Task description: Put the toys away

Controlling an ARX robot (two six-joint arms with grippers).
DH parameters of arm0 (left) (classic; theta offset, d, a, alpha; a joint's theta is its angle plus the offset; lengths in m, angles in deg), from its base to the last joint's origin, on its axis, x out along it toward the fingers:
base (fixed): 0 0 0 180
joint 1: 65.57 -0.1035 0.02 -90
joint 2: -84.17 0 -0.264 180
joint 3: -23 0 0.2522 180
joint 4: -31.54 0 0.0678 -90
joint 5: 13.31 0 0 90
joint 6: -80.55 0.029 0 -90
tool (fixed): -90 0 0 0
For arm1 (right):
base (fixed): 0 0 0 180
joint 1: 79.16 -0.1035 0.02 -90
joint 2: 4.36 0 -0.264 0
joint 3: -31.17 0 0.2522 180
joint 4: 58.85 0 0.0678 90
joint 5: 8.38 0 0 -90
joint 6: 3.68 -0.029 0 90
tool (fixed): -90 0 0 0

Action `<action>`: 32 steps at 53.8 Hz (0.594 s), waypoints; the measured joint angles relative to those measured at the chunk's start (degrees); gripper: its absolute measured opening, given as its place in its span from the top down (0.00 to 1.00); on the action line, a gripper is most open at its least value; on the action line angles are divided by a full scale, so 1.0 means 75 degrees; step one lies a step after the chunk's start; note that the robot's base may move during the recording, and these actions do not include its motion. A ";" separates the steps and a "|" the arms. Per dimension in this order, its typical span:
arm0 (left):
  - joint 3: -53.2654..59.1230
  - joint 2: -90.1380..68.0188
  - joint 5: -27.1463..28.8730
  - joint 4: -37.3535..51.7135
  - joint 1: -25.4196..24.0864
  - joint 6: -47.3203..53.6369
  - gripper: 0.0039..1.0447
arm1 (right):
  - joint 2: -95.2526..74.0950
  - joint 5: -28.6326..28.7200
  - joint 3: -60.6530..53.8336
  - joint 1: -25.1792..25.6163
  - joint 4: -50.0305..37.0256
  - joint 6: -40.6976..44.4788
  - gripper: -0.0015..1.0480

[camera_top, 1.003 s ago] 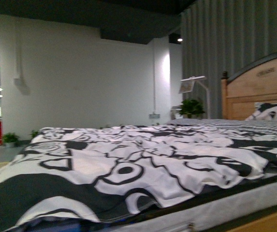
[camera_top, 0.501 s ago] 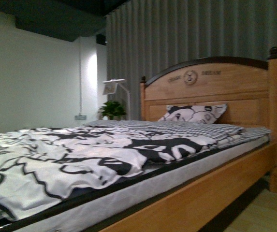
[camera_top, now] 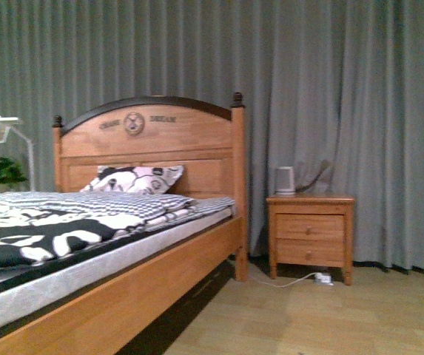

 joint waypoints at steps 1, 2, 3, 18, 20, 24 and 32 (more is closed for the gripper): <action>0.0000 0.0003 0.0000 0.0000 0.0000 0.0000 0.06 | 0.0000 0.0000 0.0000 0.0000 0.0000 0.0000 0.93; 0.0000 0.0003 0.0000 0.0000 0.0000 0.0000 0.06 | 0.0000 0.0003 0.0000 0.0000 0.0000 0.0000 0.93; 0.0000 0.0000 0.0006 0.0000 0.0000 0.0000 0.06 | -0.0003 0.0000 0.0000 0.0000 0.0000 0.0000 0.93; 0.0000 -0.0006 -0.0058 0.0000 0.0015 0.0012 0.06 | 0.0003 -0.0085 0.0000 0.0006 0.0000 0.0000 0.93; 0.0000 -0.0006 -0.0041 0.0000 0.0015 0.0012 0.06 | 0.0006 -0.0082 0.0000 0.0006 0.0000 0.0000 0.93; 0.0000 -0.0006 -0.0003 0.0000 0.0015 0.0015 0.06 | 0.0003 -0.0041 0.0000 0.0003 0.0000 0.0000 0.93; 0.0000 -0.0006 -0.0003 0.0000 0.0015 0.0015 0.06 | 0.0003 0.0020 0.0000 0.0000 0.0000 0.0000 0.93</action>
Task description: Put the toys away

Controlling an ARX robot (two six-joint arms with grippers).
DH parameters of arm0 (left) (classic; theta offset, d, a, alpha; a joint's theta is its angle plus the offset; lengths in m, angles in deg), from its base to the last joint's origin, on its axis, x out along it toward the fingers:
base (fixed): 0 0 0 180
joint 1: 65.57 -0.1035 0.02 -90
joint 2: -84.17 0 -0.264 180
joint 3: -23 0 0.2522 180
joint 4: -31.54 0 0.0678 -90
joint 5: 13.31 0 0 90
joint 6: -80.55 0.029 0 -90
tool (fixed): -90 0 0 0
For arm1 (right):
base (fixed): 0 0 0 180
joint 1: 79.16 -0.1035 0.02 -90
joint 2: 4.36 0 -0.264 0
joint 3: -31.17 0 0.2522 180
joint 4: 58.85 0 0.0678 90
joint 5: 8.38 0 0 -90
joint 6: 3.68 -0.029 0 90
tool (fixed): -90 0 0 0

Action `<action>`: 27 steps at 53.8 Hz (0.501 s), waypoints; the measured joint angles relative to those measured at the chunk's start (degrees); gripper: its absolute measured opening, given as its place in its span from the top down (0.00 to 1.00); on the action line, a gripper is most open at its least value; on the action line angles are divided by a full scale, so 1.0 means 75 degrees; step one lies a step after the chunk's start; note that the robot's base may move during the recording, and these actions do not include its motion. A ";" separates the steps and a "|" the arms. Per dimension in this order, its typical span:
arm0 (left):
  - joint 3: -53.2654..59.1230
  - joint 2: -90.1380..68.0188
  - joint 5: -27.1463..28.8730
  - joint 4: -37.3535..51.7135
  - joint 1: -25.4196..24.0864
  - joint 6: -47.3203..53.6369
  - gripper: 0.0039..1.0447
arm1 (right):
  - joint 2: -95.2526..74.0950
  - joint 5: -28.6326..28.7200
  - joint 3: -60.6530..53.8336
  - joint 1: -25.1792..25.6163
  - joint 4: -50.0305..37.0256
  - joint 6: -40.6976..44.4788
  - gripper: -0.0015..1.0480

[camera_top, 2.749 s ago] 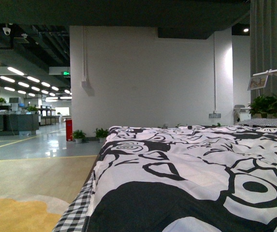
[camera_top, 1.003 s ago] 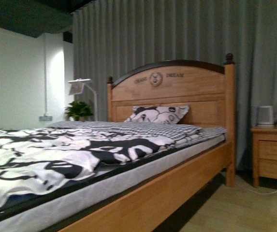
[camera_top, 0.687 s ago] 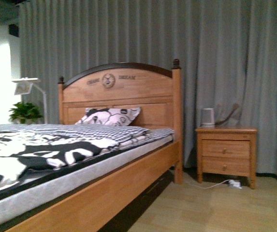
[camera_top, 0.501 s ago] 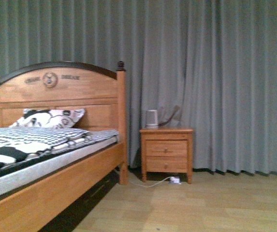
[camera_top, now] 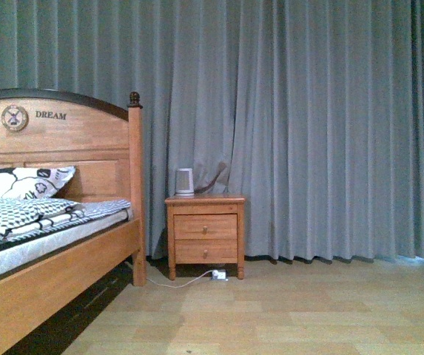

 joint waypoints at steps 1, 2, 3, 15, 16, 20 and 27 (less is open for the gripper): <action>0.0000 0.0000 0.0000 0.0000 -0.0003 0.0000 0.06 | 0.0000 -0.0015 0.0000 0.0000 0.0000 0.0000 0.93; 0.0000 0.0000 0.0000 0.0000 -0.0003 0.0000 0.06 | 0.0000 -0.0020 0.0000 0.0000 0.0000 0.0000 0.93; 0.0000 0.0000 0.0003 0.0000 -0.0003 0.0000 0.06 | 0.0000 -0.0020 0.0000 0.0000 0.0000 0.0000 0.93; 0.0000 0.0000 0.0003 0.0000 -0.0003 0.0000 0.06 | 0.0000 -0.0015 0.0000 0.0000 0.0000 0.0000 0.93; 0.0000 0.0000 0.0003 0.0000 -0.0003 0.0000 0.06 | 0.0003 -0.0017 0.0000 0.0000 0.0000 0.0000 0.93; 0.0000 0.0000 0.0003 0.0000 -0.0003 0.0000 0.06 | 0.0003 -0.0015 0.0000 0.0000 0.0000 0.0000 0.93; 0.0000 0.0000 0.0003 0.0000 -0.0003 0.0000 0.06 | 0.0000 -0.0015 0.0000 0.0000 0.0000 0.0000 0.93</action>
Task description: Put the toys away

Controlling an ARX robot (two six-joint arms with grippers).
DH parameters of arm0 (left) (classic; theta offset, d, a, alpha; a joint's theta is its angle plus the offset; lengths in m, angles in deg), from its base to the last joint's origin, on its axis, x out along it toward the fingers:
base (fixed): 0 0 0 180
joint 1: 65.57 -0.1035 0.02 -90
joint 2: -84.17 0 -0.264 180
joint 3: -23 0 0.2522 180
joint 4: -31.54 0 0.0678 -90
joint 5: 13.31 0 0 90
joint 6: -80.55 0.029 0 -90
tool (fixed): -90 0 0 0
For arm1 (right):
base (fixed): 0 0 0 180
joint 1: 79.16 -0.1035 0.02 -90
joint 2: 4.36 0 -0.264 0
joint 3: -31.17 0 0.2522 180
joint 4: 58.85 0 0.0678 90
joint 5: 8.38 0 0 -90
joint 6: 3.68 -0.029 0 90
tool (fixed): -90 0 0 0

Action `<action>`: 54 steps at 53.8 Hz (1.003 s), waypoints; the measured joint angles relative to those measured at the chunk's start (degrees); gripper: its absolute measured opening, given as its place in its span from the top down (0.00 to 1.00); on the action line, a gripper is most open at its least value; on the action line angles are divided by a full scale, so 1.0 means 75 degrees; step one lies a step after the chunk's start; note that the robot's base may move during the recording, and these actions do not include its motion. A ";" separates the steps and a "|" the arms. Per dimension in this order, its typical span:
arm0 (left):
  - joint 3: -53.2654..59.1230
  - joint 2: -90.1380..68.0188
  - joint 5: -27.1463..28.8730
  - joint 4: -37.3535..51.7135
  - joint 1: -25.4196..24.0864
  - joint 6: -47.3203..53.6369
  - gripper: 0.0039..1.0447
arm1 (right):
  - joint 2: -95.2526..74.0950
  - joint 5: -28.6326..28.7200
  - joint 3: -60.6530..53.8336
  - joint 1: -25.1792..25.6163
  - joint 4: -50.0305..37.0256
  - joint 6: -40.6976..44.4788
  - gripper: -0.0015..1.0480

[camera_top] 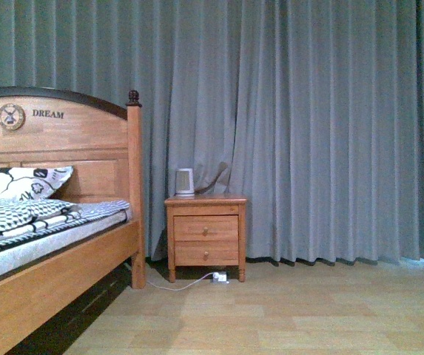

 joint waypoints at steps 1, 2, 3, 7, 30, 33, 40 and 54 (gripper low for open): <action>0.0000 0.0000 0.0000 0.0000 0.0000 0.0000 0.06 | 0.0000 0.0000 0.0000 0.0000 0.0000 0.0000 0.93; 0.0000 0.0000 0.0000 0.0000 0.0000 0.0000 0.06 | 0.0000 0.0000 0.0000 0.0000 0.0000 0.0000 0.93; 0.0000 0.0000 0.0000 0.0000 0.0000 0.0000 0.06 | 0.0003 0.0000 0.0000 0.0000 0.0000 0.0000 0.93; 0.0000 0.0000 0.0000 0.0000 0.0000 0.0000 0.06 | 0.0000 0.0000 0.0000 0.0000 0.0000 0.0000 0.93; 0.0000 0.0003 0.0000 0.0000 0.0000 0.0000 0.06 | -0.0003 0.0000 0.0000 0.0000 0.0000 0.0000 0.93; 0.0000 0.0003 0.0003 0.0000 0.0003 0.0003 0.06 | -0.0003 0.0000 0.0000 0.0000 0.0000 0.0000 0.93; 0.0000 0.0003 0.0000 0.0000 0.0000 0.0003 0.06 | -0.0003 0.0000 0.0000 0.0000 0.0000 0.0000 0.93; 0.0000 0.0000 -0.0003 0.0000 0.0000 0.0003 0.06 | -0.0003 0.0000 0.0000 0.0000 0.0000 0.0000 0.93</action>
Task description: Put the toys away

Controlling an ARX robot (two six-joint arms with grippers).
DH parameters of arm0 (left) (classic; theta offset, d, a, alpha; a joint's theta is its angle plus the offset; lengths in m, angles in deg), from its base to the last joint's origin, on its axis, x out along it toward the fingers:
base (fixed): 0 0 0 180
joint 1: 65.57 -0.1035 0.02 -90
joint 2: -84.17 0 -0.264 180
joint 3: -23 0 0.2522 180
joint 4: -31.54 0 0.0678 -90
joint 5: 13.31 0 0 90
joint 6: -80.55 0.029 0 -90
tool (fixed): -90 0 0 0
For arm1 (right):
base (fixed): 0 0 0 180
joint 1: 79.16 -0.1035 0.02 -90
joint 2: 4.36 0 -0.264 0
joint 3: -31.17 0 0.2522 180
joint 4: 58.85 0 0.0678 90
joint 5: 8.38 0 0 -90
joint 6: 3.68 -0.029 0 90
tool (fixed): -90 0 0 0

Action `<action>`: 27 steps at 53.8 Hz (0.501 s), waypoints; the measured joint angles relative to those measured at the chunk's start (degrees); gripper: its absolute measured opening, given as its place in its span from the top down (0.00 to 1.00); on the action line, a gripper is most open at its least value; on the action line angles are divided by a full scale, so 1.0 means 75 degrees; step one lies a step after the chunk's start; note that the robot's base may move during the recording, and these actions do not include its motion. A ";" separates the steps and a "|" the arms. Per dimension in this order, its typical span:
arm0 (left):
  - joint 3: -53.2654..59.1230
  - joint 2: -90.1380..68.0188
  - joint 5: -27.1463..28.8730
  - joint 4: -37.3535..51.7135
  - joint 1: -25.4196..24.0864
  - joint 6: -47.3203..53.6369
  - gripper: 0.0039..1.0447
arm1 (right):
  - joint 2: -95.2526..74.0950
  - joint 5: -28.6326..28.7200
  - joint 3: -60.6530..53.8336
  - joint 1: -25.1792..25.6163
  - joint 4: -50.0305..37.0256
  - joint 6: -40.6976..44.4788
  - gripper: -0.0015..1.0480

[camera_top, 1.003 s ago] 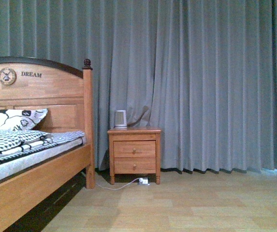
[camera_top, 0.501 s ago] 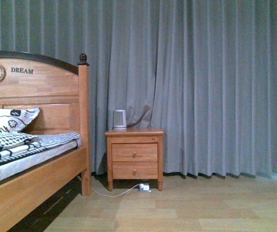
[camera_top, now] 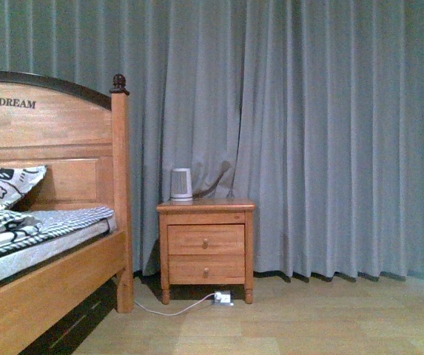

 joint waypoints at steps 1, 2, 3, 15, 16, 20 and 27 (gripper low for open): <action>0.0000 0.0000 0.0003 0.0000 0.0000 0.0000 0.06 | 0.0000 0.0000 0.0000 0.0000 0.0000 0.0000 0.93; 0.0000 0.0003 0.0000 0.0000 0.0000 0.0000 0.06 | 0.0000 -0.0003 0.0000 0.0000 0.0000 0.0000 0.93; 0.0000 0.0003 0.0003 0.0000 0.0000 0.0000 0.06 | 0.0000 0.0000 0.0000 0.0000 0.0000 0.0000 0.93; 0.0000 0.0003 0.0000 0.0000 0.0000 0.0000 0.06 | 0.0000 -0.0006 0.0000 0.0000 0.0000 0.0000 0.93; 0.0000 0.0000 0.0000 0.0000 0.0000 0.0000 0.06 | 0.0000 -0.0003 0.0000 0.0000 0.0000 0.0000 0.93; 0.0000 0.0003 0.0003 0.0000 0.0000 0.0000 0.06 | 0.0000 0.0000 0.0000 0.0000 0.0000 0.0000 0.93; 0.0000 0.0003 0.0003 0.0000 0.0000 0.0000 0.06 | 0.0000 0.0003 0.0000 0.0000 0.0000 0.0000 0.93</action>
